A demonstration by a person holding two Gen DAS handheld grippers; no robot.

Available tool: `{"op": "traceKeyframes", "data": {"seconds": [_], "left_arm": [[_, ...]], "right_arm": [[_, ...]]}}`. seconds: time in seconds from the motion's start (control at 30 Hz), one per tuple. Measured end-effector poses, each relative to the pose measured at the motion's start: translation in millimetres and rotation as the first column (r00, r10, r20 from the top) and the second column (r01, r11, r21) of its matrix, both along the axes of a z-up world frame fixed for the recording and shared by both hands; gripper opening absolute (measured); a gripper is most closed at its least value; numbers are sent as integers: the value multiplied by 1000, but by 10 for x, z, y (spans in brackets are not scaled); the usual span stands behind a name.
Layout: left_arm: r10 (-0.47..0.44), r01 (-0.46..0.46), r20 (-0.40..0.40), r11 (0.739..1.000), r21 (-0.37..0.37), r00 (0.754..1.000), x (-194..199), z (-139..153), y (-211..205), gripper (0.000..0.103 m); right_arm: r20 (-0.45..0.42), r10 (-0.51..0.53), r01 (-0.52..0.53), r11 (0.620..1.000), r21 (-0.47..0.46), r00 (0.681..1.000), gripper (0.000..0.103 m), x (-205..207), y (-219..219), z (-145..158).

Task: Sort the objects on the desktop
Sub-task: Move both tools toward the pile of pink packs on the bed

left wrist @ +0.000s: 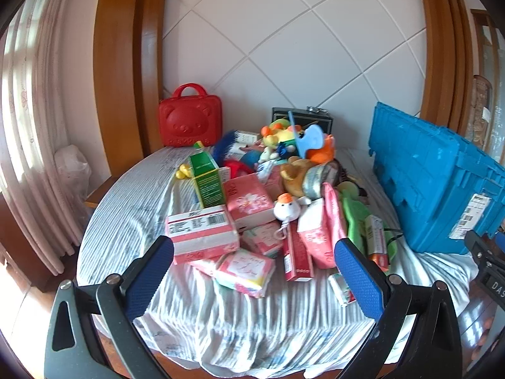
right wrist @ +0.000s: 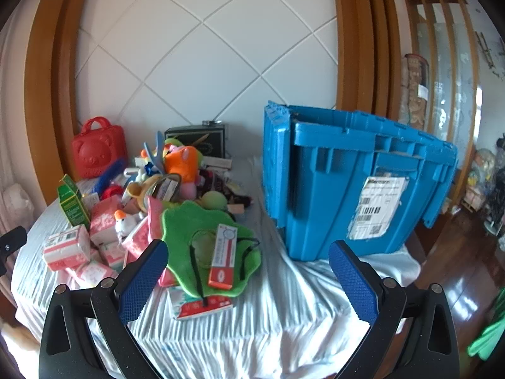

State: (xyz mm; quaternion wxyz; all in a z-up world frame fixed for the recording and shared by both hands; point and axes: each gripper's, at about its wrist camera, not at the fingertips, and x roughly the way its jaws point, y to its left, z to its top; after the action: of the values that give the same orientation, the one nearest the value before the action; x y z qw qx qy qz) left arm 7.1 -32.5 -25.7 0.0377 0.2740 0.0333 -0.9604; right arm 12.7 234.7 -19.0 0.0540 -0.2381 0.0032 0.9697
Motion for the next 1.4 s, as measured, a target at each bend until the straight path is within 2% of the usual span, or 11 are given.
{"op": "traceKeyframes", "data": {"seconds": [0.3,0.5,0.67,0.8,0.83,0.97,1.07,1.13,1.2,1.33,1.4], "left_arm": [[101,-98,117,995,-33,988,-133,-470,-536,103],[102,-91,235,994,-58,967,-288,-838,-754,103],[108,-94,268,994,-64,957,-560,-994,-887,103],[108,-91,267,993,-75,958,-748,-970,-1025,103],[102,-86,259,994,-72,960,-792,-941,-1073,103],[40,-22,248,997,-74,968,-991,-846,-1196,103],[-93,118,261,990,-80,961,-1221,-825,-1222,103],[-199,227,271,971,-77,942,-1368,-832,-1238,103],[-307,340,291,938,-69,906,-1503,-870,-1256,103],[-491,543,358,838,-57,794,-1785,-995,-1272,103],[-538,601,386,797,-56,749,-1898,-1092,-1240,103]], "right_arm": [[104,62,-60,998,-23,993,103,-260,-73,-405],[204,93,-81,995,-66,975,103,-563,-210,-795],[284,107,-90,993,-71,953,103,-758,-358,-1037],[322,115,-94,992,-80,940,88,-875,-493,-1118],[328,121,-99,992,-84,937,83,-897,-535,-1120],[331,157,-140,987,-72,930,79,-993,-823,-1090],[323,173,-154,985,-83,930,79,-1040,-1059,-1013],[315,162,-143,986,-82,935,79,-1073,-1232,-972],[315,131,-113,991,-75,940,79,-1110,-1441,-950],[342,32,5,994,-105,939,81,-1074,-1744,-984],[366,-26,66,993,-97,930,82,-1017,-1876,-1008]]}}
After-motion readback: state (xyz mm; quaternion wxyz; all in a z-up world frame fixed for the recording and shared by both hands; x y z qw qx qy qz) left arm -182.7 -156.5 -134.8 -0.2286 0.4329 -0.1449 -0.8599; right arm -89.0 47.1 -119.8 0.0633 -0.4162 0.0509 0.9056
